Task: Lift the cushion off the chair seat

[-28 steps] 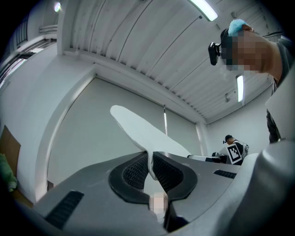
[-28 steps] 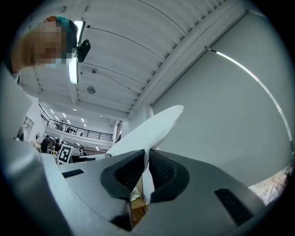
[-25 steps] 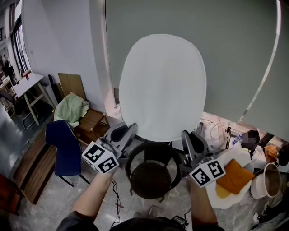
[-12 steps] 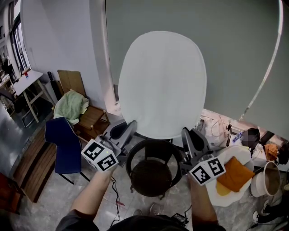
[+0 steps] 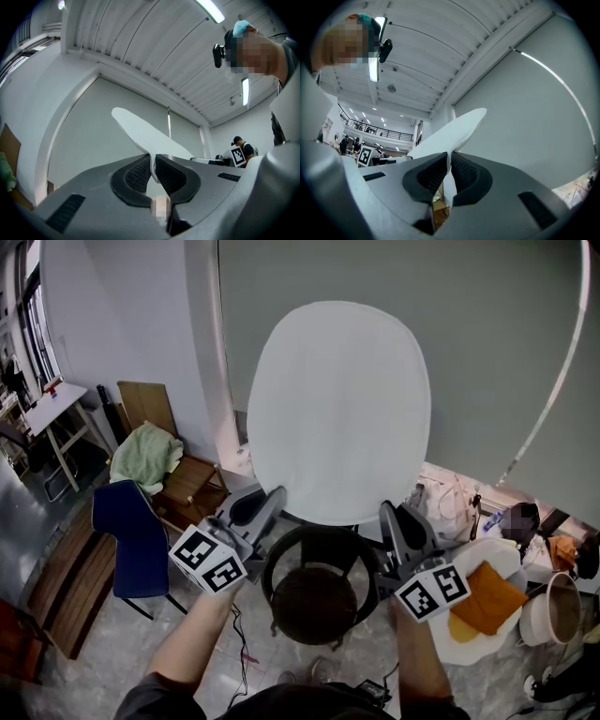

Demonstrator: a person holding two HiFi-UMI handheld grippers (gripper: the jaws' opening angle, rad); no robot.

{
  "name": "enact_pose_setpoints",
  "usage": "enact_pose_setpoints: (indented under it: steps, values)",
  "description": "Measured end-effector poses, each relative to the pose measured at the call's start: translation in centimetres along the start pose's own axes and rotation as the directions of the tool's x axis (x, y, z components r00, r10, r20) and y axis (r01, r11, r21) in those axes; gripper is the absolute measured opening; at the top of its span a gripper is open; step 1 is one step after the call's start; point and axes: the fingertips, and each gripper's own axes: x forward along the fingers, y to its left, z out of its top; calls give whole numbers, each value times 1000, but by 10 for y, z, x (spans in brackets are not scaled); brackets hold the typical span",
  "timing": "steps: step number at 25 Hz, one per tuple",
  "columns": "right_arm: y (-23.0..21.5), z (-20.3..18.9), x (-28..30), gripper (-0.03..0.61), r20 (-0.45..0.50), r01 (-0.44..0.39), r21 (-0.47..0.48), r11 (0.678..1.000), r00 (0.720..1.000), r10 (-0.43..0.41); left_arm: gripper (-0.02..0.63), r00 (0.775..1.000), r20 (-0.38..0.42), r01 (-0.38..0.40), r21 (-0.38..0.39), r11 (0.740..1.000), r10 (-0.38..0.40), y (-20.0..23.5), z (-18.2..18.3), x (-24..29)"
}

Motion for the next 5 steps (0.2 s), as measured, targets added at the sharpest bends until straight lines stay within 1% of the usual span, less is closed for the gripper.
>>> enact_pose_setpoints:
  steps: [5]
  values:
    - [2, 0, 3, 34, 5, 0, -7, 1000, 1000, 0, 35, 1000, 5, 8, 1, 1000, -8, 2, 0, -2]
